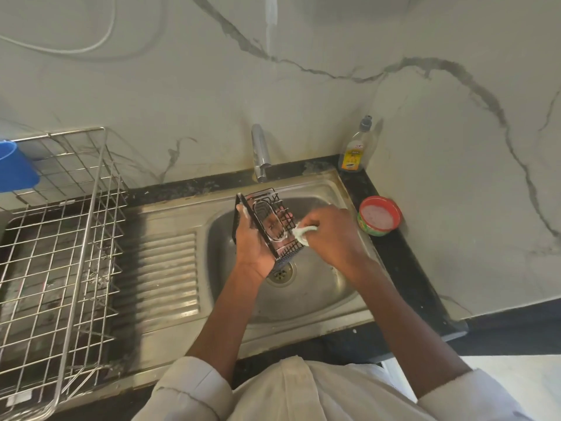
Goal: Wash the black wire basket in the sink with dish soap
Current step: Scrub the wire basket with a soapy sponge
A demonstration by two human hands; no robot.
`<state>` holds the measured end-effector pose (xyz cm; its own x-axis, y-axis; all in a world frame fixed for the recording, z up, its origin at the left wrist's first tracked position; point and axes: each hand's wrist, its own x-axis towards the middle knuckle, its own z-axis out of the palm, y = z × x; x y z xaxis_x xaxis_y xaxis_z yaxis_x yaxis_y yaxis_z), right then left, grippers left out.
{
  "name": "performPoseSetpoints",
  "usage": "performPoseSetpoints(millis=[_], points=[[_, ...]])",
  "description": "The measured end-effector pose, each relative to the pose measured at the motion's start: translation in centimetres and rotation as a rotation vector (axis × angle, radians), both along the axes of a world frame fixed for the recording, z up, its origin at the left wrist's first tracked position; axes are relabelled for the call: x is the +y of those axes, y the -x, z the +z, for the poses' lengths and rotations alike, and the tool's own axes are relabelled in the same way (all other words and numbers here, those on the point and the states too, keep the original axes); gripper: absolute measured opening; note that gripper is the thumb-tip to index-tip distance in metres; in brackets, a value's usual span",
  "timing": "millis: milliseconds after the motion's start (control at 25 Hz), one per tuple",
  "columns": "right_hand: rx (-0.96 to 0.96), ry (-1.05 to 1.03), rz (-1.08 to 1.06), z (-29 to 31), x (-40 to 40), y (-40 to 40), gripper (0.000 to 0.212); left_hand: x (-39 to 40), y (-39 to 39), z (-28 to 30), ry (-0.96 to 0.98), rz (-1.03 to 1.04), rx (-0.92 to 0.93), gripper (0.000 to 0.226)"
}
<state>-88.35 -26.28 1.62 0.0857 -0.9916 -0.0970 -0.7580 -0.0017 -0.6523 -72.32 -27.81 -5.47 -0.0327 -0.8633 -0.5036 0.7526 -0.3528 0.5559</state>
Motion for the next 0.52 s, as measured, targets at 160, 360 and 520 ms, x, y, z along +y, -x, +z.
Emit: performPoseSetpoints(millis=[160, 360, 520], points=[[-0.358, -0.170, -0.001, -1.1, 0.0, -1.8, 0.021, -0.4, 0.6, 1.1, -0.026, 0.019, -0.007, 0.088], [-0.172, 0.134, 0.028, -0.8, -1.3, -5.2, 0.020, 0.0, 0.8, 0.9, -0.023, 0.026, -0.007, 0.067], [-0.166, 0.237, -0.004, 0.3, -2.8, -7.0, 0.023, 0.5, 1.2, 0.9, 0.015, -0.041, -0.059, 0.054]])
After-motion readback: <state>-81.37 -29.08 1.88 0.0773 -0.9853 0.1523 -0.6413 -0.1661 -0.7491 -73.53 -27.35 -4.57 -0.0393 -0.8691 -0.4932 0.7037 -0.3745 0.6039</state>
